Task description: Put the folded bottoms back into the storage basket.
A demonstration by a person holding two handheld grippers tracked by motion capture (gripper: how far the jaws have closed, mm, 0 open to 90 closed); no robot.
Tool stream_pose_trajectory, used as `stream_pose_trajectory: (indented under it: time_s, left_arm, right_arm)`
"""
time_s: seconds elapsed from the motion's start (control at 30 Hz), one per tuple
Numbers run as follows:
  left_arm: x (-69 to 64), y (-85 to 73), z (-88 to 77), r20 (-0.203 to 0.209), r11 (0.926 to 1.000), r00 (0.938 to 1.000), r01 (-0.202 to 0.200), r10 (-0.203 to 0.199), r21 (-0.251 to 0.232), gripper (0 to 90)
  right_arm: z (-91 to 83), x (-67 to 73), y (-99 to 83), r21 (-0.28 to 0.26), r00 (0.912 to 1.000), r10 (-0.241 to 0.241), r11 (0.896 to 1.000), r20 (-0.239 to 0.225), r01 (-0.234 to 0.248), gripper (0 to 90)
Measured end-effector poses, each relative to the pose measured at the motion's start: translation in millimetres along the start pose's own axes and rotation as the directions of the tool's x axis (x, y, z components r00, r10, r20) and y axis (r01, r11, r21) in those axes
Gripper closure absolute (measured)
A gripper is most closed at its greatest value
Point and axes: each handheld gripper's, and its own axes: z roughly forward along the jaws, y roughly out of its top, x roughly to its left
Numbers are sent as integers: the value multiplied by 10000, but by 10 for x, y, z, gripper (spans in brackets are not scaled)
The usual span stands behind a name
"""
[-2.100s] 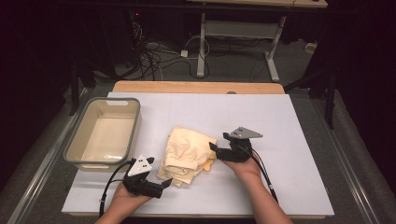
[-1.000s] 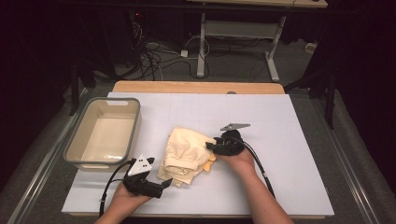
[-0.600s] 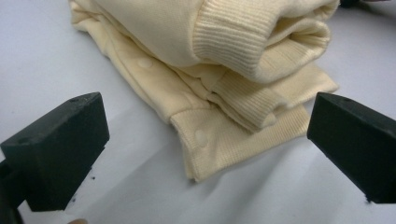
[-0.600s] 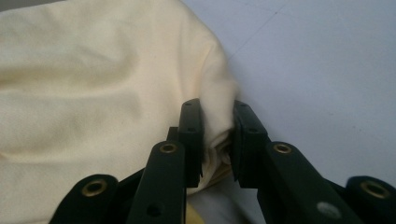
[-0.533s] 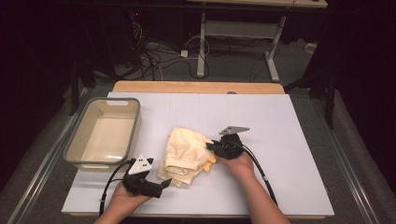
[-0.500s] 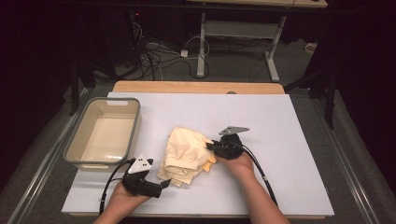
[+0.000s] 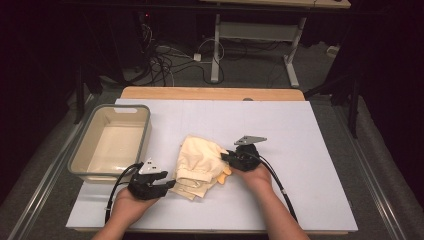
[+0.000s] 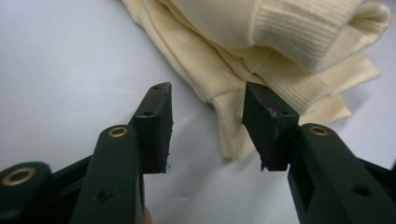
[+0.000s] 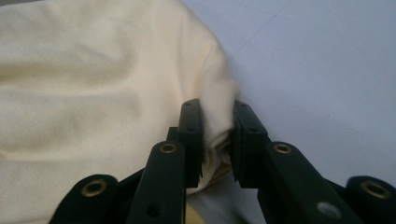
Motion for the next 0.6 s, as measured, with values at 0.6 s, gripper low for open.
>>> stream_pose_trajectory:
  time_s: [0.6]
  left_arm:
    - [1,181,106,201,9863,9998,-79,46,1649,507]
  right_arm:
    - [-1,12,-3,-19,9999,-137,9999,104,137,784]
